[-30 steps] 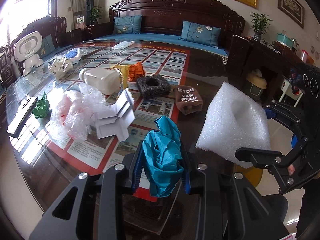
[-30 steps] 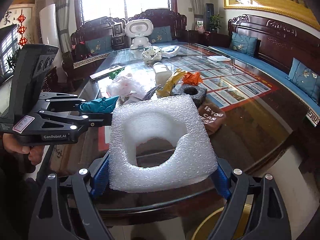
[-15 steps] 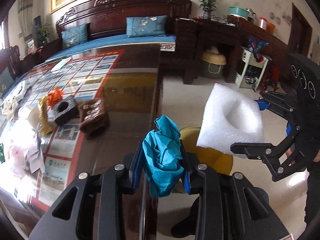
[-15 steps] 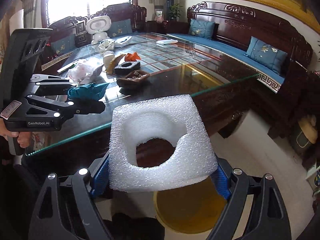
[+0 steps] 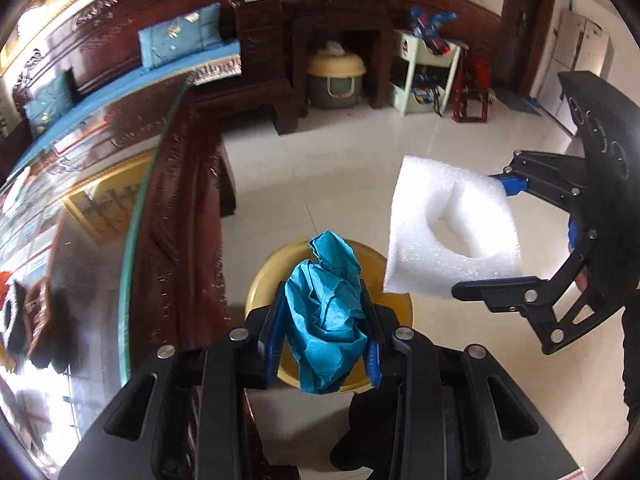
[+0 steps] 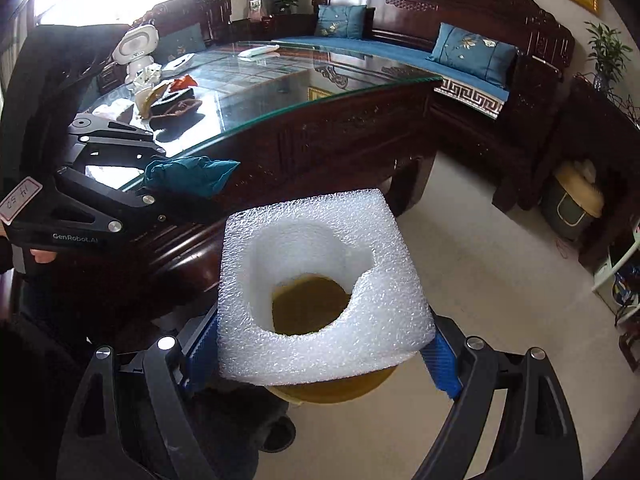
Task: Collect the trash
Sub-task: 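Carry the teal cloth and foam block over the yellow bucket with both grippers, then open both grippers to drop the cloth and foam block into the bucket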
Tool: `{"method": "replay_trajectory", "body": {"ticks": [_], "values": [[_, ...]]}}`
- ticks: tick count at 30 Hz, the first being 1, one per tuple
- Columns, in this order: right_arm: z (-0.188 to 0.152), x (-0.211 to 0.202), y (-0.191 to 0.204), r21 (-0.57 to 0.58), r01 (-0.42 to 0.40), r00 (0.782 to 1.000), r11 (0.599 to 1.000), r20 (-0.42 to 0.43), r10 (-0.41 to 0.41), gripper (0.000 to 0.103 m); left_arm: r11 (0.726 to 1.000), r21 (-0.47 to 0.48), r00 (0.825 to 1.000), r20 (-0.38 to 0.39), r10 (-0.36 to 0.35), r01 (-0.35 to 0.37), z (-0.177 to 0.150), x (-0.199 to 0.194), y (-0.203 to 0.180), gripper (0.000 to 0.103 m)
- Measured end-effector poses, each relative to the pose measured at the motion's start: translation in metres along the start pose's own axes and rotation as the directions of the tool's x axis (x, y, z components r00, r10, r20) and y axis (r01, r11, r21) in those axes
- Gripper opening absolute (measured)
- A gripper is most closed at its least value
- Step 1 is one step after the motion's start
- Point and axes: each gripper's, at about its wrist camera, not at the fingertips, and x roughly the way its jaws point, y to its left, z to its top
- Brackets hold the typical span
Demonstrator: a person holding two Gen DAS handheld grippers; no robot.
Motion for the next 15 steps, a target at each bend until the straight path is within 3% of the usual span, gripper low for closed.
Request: {"method": "replay_trajectory", "body": {"ticks": [6, 15], "values": [[-0.017, 0.018, -0.024, 0.012, -0.009, 0.998, 1.0, -0.062, 0.01, 0.082, 0.998, 0.015, 0.988, -0.14, -0.057, 0.06, 0.008, 0.06, -0.005, 0.033], [-0.03, 0.058, -0.049, 0.031, -0.064, 0.99, 0.997, -0.121, 0.067, 0.082, 0.996, -0.016, 0.94, -0.331, -0.084, 0.083, 0.009, 0.138, -0.003, 0.033]]}}
